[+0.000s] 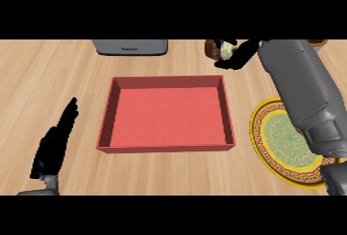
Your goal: Pick the cupcake from the plate and place it in the cardboard box
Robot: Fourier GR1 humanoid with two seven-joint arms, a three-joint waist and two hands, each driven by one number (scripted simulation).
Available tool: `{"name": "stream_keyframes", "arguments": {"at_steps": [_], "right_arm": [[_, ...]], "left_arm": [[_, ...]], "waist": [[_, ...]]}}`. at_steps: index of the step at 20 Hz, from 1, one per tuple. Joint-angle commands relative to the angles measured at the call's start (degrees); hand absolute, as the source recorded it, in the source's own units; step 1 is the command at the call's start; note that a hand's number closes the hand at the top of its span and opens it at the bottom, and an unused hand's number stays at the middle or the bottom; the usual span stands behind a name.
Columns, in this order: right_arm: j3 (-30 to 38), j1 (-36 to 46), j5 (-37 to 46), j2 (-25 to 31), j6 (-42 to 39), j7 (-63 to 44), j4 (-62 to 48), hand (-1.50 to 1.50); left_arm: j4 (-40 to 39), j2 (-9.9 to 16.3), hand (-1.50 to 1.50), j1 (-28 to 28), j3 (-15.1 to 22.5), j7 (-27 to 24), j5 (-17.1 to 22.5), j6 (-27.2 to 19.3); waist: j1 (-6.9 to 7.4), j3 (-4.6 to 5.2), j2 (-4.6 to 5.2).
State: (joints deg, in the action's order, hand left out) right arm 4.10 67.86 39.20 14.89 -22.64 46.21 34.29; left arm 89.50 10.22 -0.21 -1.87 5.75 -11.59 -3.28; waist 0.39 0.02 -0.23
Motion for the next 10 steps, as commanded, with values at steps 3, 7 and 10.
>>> {"name": "stream_keyframes", "arguments": {"at_steps": [3, 7, 10], "right_arm": [[-3.4, 3.4, -1.3, -8.8, -6.9, -10.2, 5.4, 1.5], [-6.0, 0.0, 0.0, -10.1, -6.4, -12.8, 8.4, 1.5], [-9.4, -0.4, 1.1, -14.7, -3.1, -15.7, 6.5, 1.5]], "left_arm": [[-0.3, 3.1, 0.0, -1.5, -3.3, -0.9, 2.0, 2.3], [0.8, -0.2, 0.0, -2.3, -0.8, -2.2, 0.0, 0.3], [-0.6, 1.8, 0.0, 1.2, -2.3, -0.5, 0.9, 1.8]], "waist": [[-0.5, 0.04, -0.29], [-0.13, 0.0, 0.05], [0.3, 0.01, 0.27]]}}
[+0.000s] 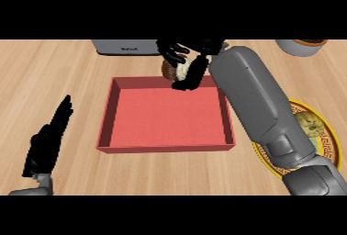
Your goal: Pick the cupcake from the plate and place it in the cardboard box
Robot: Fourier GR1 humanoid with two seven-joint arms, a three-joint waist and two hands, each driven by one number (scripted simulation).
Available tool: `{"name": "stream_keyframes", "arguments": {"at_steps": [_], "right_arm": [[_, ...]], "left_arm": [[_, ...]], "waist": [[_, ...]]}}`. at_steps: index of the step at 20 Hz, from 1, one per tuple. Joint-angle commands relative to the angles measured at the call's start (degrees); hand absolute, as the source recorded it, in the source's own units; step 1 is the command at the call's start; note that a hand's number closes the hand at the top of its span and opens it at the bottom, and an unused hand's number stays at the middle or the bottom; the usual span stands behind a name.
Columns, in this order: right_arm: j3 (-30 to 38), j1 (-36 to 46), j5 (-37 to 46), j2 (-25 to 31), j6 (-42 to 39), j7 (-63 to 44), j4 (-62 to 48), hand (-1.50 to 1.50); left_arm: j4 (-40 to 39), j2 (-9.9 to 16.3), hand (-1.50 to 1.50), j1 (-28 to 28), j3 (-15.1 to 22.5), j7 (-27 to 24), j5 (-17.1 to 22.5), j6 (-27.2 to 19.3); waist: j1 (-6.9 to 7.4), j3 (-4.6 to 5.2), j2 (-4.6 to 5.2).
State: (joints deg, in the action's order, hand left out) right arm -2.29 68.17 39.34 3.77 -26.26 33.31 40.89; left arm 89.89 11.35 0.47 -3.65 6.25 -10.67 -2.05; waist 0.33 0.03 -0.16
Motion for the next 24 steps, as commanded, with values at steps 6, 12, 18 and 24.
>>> {"name": "stream_keyframes", "arguments": {"at_steps": [6, 12, 18, 24], "right_arm": [[-13.9, -3.7, -4.5, -3.7, 7.1, -9.1, 0.1, 1.5], [-22.8, -4.5, -13.1, -3.8, 14.2, -10.9, -6.6, -1.5], [-22.2, -6.3, -27.4, -3.8, 14.6, -11.7, -4.8, -1.5], [-9.2, -0.4, -38.8, -3.8, 14.9, -13.2, -10.5, -1.5]], "left_arm": [[-3.8, -1.3, 0.0, 2.7, 0.4, -0.6, -0.6, 0.3], [0.2, -1.1, 0.0, 0.1, 1.4, -1.1, -0.4, 1.7], [-6.1, -1.6, 0.0, 6.0, 0.7, -1.3, -1.1, 0.8], [-2.0, -1.6, 0.0, 3.1, 0.7, -0.7, -0.4, 1.2]], "waist": [[1.11, 0.01, 0.28], [2.51, 0.0, 0.57], [2.85, 0.01, 0.87], [3.22, -0.03, 1.02]]}}
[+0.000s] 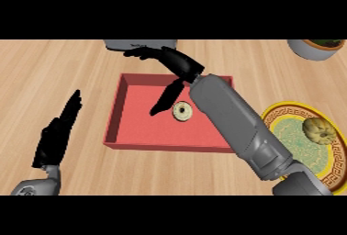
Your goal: Pick the cupcake from the plate and place it in the cardboard box
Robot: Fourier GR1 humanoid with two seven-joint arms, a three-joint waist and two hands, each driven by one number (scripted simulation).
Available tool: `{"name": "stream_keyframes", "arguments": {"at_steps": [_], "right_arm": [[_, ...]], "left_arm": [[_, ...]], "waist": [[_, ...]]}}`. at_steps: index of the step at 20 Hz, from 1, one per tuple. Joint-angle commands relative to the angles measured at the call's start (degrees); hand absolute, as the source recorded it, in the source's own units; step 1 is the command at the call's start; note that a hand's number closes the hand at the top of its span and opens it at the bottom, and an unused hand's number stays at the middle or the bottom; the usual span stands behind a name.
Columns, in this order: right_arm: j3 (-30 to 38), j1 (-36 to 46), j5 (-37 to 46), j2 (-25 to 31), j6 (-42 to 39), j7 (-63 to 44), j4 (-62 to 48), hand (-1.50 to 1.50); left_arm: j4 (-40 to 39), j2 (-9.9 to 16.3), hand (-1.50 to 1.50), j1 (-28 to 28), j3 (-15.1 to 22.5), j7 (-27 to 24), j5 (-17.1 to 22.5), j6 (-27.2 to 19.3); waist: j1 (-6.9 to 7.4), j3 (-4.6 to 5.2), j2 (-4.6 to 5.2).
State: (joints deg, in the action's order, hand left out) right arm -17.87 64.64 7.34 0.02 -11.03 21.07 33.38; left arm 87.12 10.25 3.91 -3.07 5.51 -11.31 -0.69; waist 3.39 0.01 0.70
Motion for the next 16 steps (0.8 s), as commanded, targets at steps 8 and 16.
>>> {"name": "stream_keyframes", "arguments": {"at_steps": [8, 16], "right_arm": [[18.3, 8.8, -13.9, 7.5, -6.5, 0.5, -14.1, -1.5], [24.3, 10.9, -16.9, 21.3, -12.2, 0.6, -21.1, -1.5]], "left_arm": [[-0.5, -1.8, 0.0, -0.2, 1.7, -1.6, -2.1, -1.6], [2.2, -1.5, 0.0, -1.9, 2.8, -1.4, -2.1, -0.5]], "waist": [[0.19, 0.0, 0.94], [2.51, -0.1, 1.97]]}}
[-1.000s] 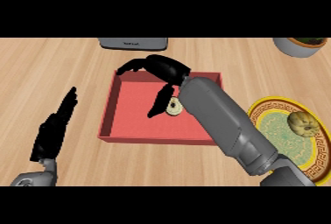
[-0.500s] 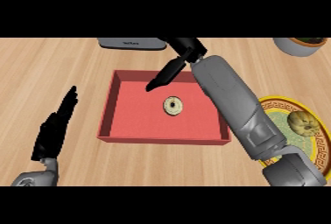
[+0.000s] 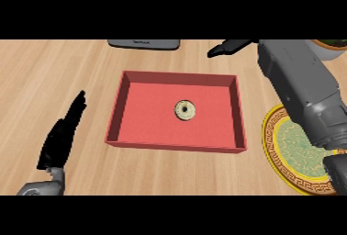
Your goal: Pick the cupcake from the plate and place it in the cardboard box
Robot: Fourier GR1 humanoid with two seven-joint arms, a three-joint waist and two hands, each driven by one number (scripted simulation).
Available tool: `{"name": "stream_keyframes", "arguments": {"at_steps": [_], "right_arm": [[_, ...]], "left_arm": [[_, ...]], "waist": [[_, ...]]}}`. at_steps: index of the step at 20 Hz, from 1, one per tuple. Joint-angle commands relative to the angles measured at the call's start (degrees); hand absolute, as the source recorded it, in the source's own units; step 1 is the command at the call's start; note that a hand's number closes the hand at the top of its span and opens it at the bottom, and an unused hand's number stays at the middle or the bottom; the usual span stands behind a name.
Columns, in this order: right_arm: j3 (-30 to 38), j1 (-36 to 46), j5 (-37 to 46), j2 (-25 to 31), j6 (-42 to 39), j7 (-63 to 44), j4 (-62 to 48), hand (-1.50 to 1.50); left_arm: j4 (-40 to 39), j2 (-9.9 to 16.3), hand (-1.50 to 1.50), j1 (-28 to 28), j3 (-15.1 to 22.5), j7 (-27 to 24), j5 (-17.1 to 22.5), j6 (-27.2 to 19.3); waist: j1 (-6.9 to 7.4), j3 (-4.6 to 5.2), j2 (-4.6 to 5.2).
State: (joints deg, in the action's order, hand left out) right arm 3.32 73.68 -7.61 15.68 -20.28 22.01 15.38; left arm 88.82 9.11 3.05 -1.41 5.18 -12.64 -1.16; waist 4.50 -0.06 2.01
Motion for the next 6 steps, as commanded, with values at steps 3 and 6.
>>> {"name": "stream_keyframes", "arguments": {"at_steps": [3, 6], "right_arm": [[2.4, 0.0, -0.7, 8.3, -6.5, 3.2, -4.1, -1.5], [1.4, -0.6, 0.7, 12.1, -10.4, 4.9, -4.4, -1.5]], "left_arm": [[-0.4, 0.3, 0.0, 0.9, 0.1, -0.8, -0.3, 0.2], [0.6, 0.7, 0.0, 1.4, 0.0, -0.5, 0.7, 1.5]], "waist": [[1.42, -0.06, 0.93], [2.32, -0.14, 1.42]]}}
